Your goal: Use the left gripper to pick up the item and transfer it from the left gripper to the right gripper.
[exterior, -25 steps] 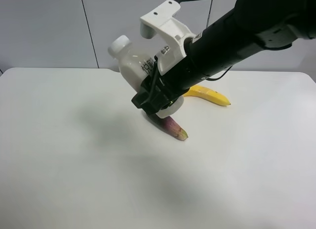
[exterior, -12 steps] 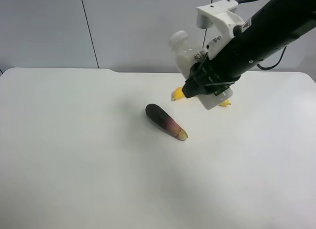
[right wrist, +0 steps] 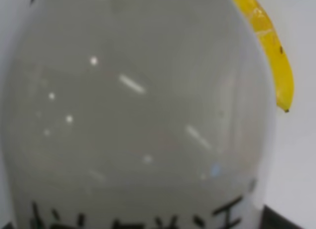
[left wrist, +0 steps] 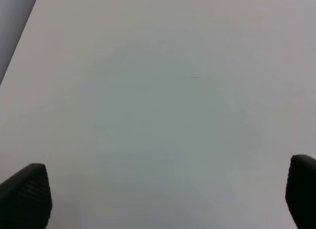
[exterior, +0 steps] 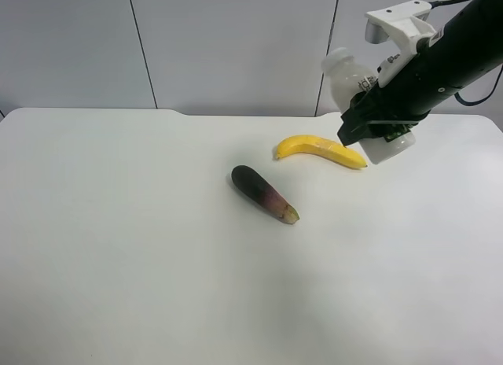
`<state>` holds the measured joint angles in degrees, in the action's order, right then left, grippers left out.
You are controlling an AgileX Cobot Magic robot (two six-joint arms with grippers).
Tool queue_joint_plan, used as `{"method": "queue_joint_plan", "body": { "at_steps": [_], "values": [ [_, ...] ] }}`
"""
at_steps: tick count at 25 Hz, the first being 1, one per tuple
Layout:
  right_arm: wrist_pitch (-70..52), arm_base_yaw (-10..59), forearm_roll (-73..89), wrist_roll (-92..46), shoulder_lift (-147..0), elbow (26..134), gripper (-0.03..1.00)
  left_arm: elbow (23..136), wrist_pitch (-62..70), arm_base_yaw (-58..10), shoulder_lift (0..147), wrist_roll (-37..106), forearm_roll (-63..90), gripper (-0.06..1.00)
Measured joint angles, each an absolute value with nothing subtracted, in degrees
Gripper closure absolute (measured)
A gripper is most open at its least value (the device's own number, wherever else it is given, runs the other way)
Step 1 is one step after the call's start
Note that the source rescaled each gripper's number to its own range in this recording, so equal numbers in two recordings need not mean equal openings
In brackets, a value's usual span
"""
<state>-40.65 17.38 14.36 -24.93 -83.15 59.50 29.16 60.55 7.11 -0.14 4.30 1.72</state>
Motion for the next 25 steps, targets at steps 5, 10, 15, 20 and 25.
{"method": "queue_joint_plan", "body": {
  "at_steps": [5, 10, 15, 20, 25],
  "values": [
    [-38.3, 17.3, 12.5, -23.3, -83.1, 56.3, 0.97, 29.2, 60.5, 7.1, -0.1, 4.3, 1.7, 0.08],
    [-32.3, 17.2, 12.2, -22.8, -83.1, 46.7, 0.97, 29.2, 60.5, 7.1, -0.1, 4.3, 1.7, 0.08],
    [-27.7, 12.3, 12.2, -22.3, -83.9, 40.3, 0.97, 29.2, 60.5, 7.1, -0.1, 4.3, 1.7, 0.08],
    [-25.7, 5.4, 12.2, -23.5, -86.7, 38.5, 0.97, 29.2, 60.5, 7.1, -0.1, 4.3, 1.7, 0.08],
    [-22.4, 4.0, 14.0, -25.0, -92.4, 38.5, 0.97, 29.2, 60.5, 7.1, -0.1, 4.3, 1.7, 0.08]
  ]
}}
